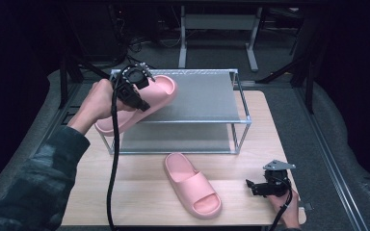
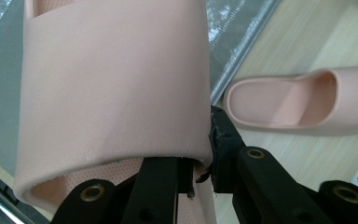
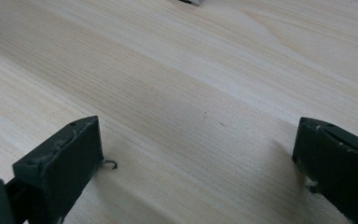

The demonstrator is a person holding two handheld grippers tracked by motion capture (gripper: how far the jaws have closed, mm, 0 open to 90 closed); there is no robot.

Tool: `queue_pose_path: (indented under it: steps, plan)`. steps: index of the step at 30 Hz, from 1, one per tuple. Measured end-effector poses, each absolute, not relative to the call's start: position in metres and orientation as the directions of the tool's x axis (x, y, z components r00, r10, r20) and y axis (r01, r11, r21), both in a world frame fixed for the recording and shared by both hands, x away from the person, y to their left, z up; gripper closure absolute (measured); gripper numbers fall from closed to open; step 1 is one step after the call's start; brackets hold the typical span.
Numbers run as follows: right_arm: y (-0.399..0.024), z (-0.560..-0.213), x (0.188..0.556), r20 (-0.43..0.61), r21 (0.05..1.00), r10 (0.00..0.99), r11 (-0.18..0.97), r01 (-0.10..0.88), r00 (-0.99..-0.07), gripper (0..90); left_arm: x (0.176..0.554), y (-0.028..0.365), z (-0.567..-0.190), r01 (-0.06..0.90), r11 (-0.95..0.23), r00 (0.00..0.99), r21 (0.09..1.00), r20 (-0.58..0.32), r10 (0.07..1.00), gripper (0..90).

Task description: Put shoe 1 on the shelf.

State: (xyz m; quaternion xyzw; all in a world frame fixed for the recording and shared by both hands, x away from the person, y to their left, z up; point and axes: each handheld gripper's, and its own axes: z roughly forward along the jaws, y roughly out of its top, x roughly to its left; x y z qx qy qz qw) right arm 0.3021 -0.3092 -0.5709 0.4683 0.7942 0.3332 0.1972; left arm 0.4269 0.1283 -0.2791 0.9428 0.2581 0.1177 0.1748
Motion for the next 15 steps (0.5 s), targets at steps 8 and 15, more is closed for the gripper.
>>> queue_pose_path:
  steps: [8,15]
  plan:
    - [-0.31,-0.57,0.302,0.001,0.703,0.872,0.347,0.62,-0.489,1.3,0.449,0.111,-0.279,0.537,-0.747,0.781,0.392,0.104,0.616,82.8]
    - [-0.309,-0.57,0.302,0.0,0.705,0.872,0.347,0.619,-0.489,1.6,0.468,0.102,-0.278,0.62,-0.679,0.717,0.392,0.068,0.694,83.2]
